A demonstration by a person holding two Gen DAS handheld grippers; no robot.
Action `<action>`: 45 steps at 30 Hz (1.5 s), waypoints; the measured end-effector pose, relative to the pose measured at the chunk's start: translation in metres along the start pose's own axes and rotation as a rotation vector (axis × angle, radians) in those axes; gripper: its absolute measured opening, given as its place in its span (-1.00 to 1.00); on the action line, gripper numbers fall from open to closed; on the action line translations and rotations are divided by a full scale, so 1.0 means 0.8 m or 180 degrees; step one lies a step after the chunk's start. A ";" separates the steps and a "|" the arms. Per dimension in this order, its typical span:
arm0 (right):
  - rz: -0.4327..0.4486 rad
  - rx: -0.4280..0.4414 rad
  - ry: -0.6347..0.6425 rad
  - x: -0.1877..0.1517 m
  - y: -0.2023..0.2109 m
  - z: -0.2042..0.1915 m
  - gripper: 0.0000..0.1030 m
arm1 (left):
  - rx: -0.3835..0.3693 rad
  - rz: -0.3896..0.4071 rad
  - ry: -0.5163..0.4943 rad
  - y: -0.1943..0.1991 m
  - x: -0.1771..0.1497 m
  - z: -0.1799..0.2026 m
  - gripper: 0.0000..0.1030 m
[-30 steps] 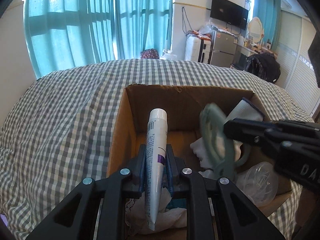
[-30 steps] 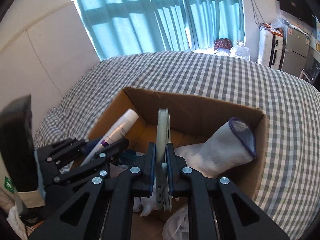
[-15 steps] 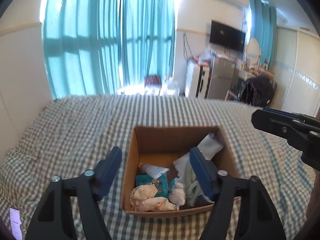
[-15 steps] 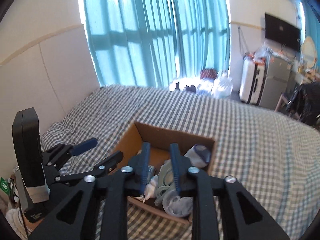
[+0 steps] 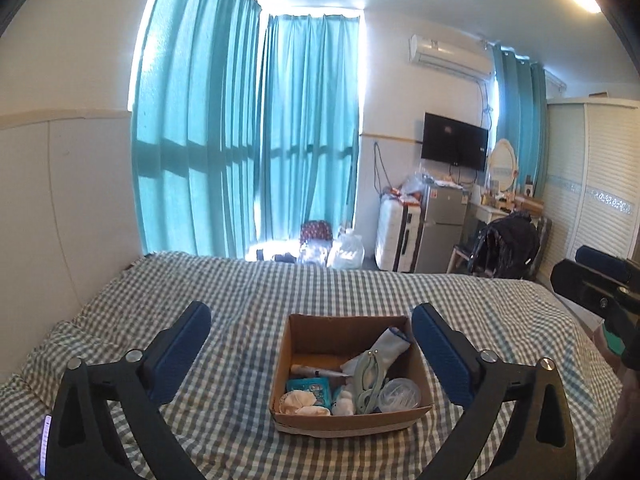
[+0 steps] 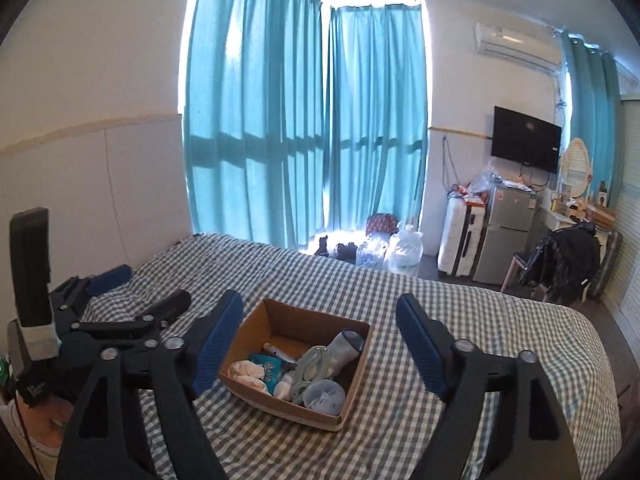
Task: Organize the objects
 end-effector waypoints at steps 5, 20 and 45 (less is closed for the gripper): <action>0.0092 -0.0093 -0.0161 -0.022 0.011 0.012 0.95 | 0.0056 0.0079 0.0040 0.021 -0.011 -0.001 1.00; -0.0047 -0.0402 0.0004 -0.150 -0.041 0.025 1.00 | 0.0389 -0.0120 -0.0076 0.003 -0.118 -0.006 1.00; -0.0115 -0.0473 0.0033 -0.153 -0.043 0.016 1.00 | 0.0403 -0.0259 -0.0136 0.008 -0.130 0.002 1.00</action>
Point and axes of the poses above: each gripper's, at about its wrist camera, not at the fingertips, and y roughly against the way its jaws point, z to its right, x to its top, the point moved 4 cm from there along -y, roughly the way its jaws point, and after that the axes turned 6 degrees about z, right-handed, at the moved point
